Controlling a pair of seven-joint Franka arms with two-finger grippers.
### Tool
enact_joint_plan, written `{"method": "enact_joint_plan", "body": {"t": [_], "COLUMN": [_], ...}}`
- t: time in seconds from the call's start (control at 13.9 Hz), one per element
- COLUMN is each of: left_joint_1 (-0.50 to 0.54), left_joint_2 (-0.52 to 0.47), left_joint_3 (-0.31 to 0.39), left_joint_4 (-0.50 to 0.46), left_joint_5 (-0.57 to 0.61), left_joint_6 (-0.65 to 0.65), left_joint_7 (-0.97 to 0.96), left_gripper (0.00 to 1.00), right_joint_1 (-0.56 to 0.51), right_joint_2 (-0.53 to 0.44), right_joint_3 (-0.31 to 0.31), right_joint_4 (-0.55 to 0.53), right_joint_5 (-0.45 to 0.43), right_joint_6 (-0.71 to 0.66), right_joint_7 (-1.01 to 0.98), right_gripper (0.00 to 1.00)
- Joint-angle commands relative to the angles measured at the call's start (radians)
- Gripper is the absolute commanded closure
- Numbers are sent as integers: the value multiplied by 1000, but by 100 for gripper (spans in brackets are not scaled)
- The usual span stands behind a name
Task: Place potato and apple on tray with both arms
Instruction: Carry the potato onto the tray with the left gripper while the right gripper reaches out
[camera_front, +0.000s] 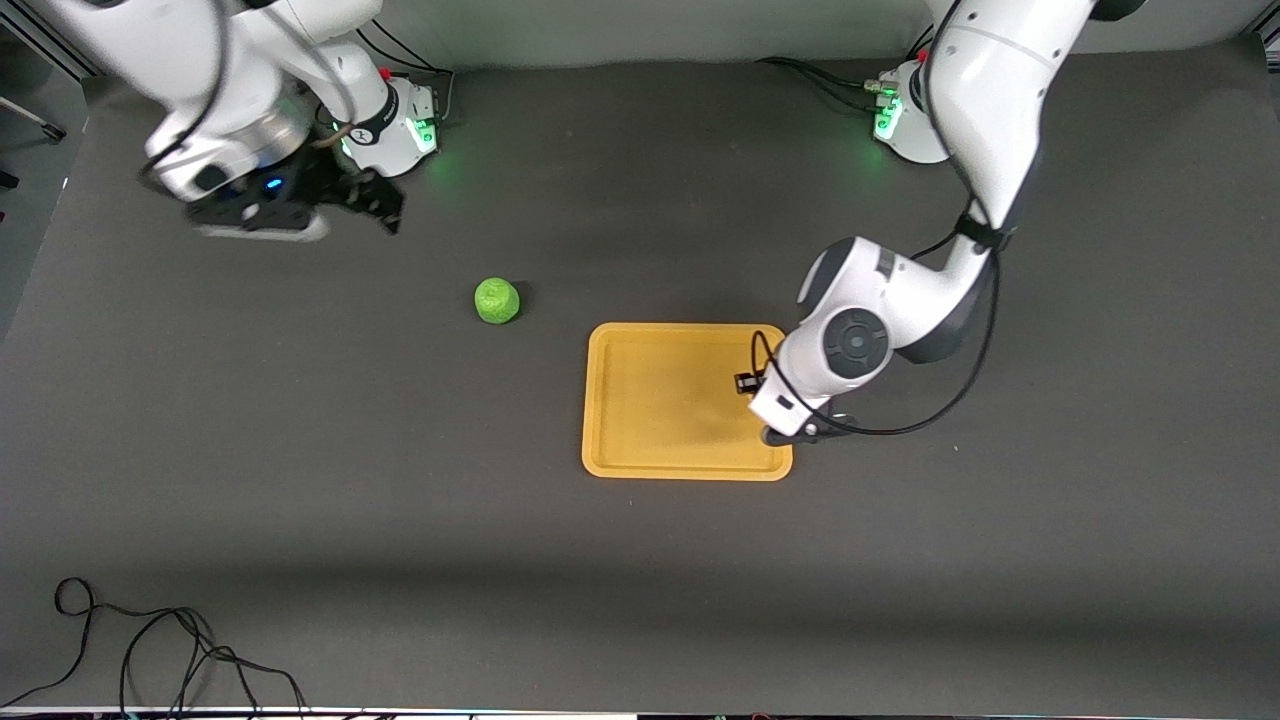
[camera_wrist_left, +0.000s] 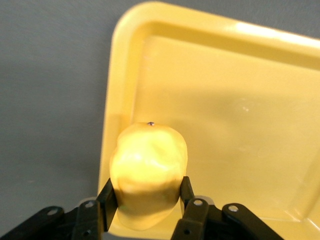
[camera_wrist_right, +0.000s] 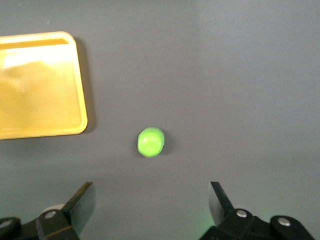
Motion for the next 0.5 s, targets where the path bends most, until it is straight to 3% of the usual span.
{"method": "enact_joint_plan", "body": {"t": [0.0, 0.14, 0.29, 0.36, 0.43], "left_joint_1": [-22, -25, -28, -32, -34], "left_joint_2": [44, 51, 53, 54, 57], "left_joint_3": [16, 16, 16, 16, 18], "left_joint_4": [26, 26, 25, 26, 26], "left_joint_5": [4, 6, 6, 7, 7], "left_joint_6": [44, 57, 55, 57, 57], "left_joint_7": [-32, -32, -34, -34, -34], "left_gripper": [72, 65, 47, 29, 22], "right_joint_1": [81, 99, 107, 120, 127], "right_joint_2": [-78, -109, -96, -86, -65], "right_joint_3": [-13, -12, -10, -10, -10], "right_joint_4": [-148, -264, -345, -394, -448], "right_joint_5": [-4, -4, -4, -4, -4], "right_joint_6": [85, 177, 274, 337, 410], "right_joint_7": [67, 67, 67, 67, 68], "right_gripper": [0, 0, 0, 0, 0]}}
